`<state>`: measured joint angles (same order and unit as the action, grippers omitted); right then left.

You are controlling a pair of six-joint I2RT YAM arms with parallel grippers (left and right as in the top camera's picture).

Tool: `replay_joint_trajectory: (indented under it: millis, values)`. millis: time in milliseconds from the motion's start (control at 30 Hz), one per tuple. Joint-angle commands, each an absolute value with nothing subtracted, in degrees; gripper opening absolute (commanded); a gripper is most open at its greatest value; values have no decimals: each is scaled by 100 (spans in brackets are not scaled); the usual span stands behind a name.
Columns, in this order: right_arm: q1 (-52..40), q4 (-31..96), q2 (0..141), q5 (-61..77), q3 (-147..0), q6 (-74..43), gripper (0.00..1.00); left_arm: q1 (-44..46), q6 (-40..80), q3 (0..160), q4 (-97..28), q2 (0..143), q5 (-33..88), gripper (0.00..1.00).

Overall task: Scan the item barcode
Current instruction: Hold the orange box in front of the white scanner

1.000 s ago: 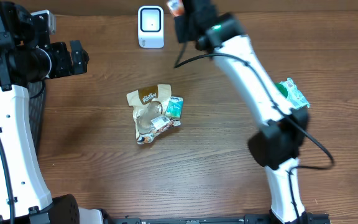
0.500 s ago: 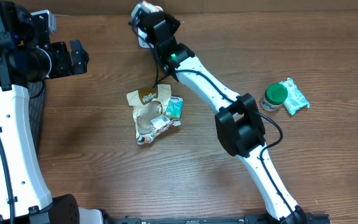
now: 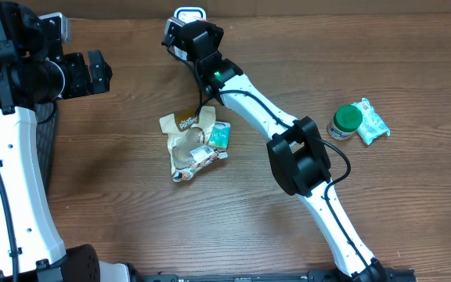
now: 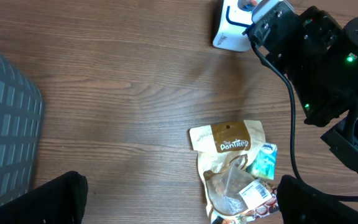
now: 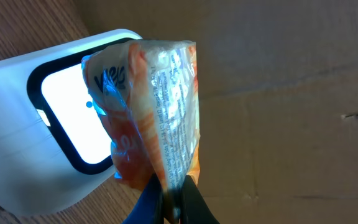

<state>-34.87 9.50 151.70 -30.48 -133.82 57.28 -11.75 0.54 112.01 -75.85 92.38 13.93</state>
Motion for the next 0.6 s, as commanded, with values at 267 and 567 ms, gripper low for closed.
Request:
replay_joint_trajectory:
  millis: [267,567]
  values:
    - [-3566,1944,14000,-3037,-13498,3273,4,-1199,130,11244,-7585,9251,1441,100]
    - [-3232,5872,11636,-596,-13498,-307,4,-1199,130,11244,-7585,9251,1441,100]
